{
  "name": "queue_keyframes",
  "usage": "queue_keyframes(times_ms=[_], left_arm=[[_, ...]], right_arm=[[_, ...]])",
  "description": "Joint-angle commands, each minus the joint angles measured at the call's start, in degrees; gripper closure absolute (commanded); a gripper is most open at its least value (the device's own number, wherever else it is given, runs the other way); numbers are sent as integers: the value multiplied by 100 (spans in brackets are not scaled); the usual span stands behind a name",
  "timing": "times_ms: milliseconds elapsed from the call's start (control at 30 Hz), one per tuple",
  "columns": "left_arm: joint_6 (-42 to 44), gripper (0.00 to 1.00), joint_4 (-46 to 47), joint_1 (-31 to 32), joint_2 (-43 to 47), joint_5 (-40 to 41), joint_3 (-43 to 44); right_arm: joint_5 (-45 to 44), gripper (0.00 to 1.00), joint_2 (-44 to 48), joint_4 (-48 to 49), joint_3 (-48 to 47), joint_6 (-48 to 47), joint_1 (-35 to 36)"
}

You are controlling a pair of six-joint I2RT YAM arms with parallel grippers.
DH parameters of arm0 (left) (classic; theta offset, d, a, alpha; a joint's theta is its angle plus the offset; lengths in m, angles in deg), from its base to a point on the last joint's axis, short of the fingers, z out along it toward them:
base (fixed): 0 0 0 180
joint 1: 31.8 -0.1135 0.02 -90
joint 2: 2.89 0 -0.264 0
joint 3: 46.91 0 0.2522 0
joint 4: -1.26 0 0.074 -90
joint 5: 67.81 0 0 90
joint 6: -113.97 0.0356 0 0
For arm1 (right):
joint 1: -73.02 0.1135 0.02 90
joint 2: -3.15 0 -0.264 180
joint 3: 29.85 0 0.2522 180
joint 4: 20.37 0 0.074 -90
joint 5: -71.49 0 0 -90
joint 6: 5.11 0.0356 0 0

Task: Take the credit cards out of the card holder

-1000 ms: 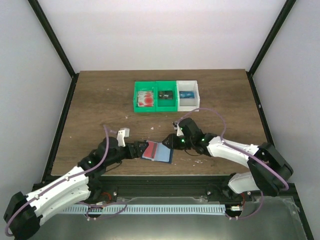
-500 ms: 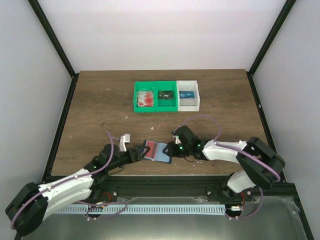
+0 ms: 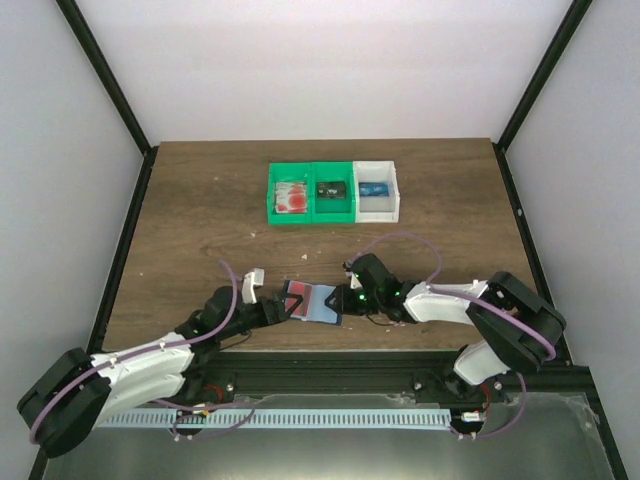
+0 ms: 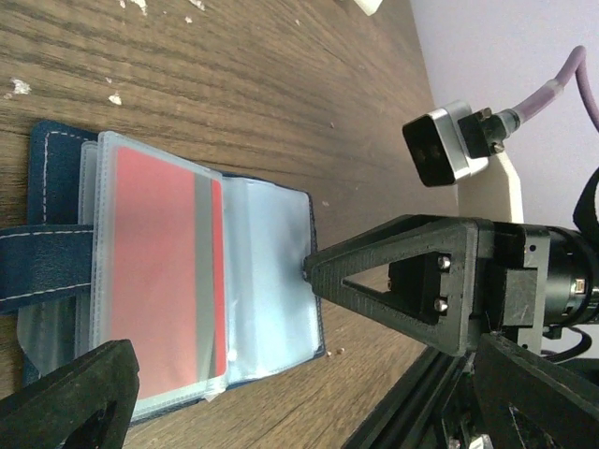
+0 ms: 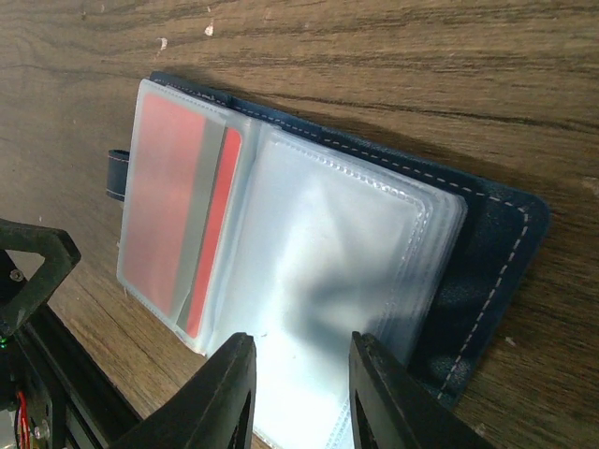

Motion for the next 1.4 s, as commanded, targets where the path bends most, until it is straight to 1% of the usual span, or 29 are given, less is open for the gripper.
queue_keyframes(times_ms=[0,800,1367], left_arm=[[188,0,224,7,-80,20,63],[143,0,546,5,-873,-186,133],[-15,0,819,5,-863,-462,202]], right_arm=[[-197,70,-83,-242,137,-23,42],[-143,70,39,-223,136,5,43],[-125,70,-35,-158,158,5,43]])
